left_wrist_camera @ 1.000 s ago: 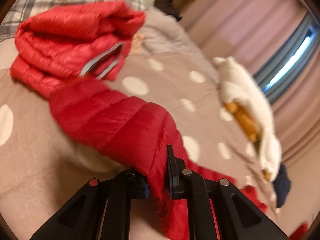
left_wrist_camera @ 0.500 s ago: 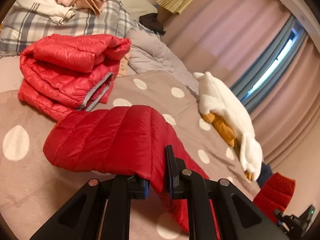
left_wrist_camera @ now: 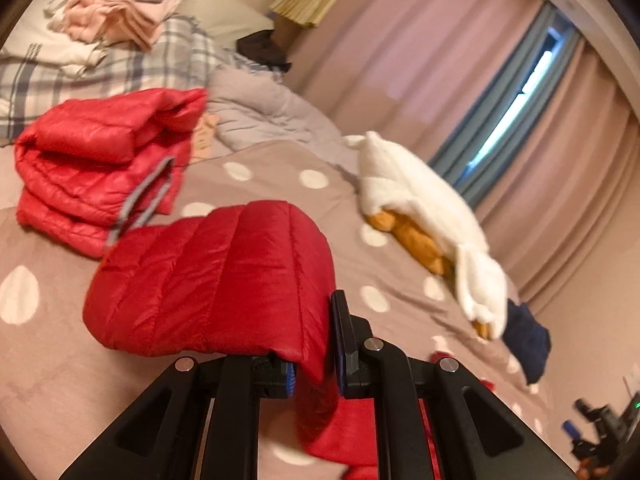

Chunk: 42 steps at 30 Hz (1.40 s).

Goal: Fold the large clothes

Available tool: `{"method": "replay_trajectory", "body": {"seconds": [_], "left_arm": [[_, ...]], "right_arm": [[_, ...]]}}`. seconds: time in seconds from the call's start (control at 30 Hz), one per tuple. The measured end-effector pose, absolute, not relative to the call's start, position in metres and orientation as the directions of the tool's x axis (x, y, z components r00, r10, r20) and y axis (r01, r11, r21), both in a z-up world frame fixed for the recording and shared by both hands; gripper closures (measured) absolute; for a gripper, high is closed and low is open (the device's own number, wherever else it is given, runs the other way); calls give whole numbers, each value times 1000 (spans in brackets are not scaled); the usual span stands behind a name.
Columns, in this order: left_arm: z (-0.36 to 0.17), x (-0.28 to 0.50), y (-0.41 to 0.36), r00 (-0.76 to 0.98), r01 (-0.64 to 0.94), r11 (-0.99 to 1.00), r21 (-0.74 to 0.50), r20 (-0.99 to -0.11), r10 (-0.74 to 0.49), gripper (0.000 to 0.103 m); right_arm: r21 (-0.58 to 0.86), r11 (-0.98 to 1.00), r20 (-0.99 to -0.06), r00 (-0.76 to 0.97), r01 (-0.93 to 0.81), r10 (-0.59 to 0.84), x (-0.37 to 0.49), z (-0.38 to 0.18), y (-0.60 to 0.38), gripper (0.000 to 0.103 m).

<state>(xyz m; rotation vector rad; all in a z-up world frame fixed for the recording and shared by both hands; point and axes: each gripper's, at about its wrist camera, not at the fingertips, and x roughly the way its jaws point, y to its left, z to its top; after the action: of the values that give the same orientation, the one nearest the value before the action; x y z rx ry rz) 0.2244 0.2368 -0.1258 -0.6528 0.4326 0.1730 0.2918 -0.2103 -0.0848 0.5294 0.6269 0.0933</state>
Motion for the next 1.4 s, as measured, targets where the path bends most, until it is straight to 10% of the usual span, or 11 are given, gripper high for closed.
{"method": "replay_trajectory", "body": {"seconds": [0.33,0.7,0.97,1.2,1.4], "left_arm": [[-94,248,126,902,-99,849,-519,-408,-145,91],[-78,270,-34,847,151,925,-350,-436,-303,91],[-157,295,-120,611,179,935,-307,-710,-350,90],[-143,261,-112,591,221,916,-336,-700,-400,44],[-117,237,-71,643,265,895,-359,-626,-442,43]], "right_arm": [[340,881,-824,556,327,112,297,-245,-281,77],[341,878,-697,717,334,-2,235,-150,-316,53],[308,844,-677,724,438,-129,185,-137,-363,49],[334,810,-700,702,482,-129,179,-146,-371,39],[305,858,-683,723,413,-104,197,-138,-332,31]]}}
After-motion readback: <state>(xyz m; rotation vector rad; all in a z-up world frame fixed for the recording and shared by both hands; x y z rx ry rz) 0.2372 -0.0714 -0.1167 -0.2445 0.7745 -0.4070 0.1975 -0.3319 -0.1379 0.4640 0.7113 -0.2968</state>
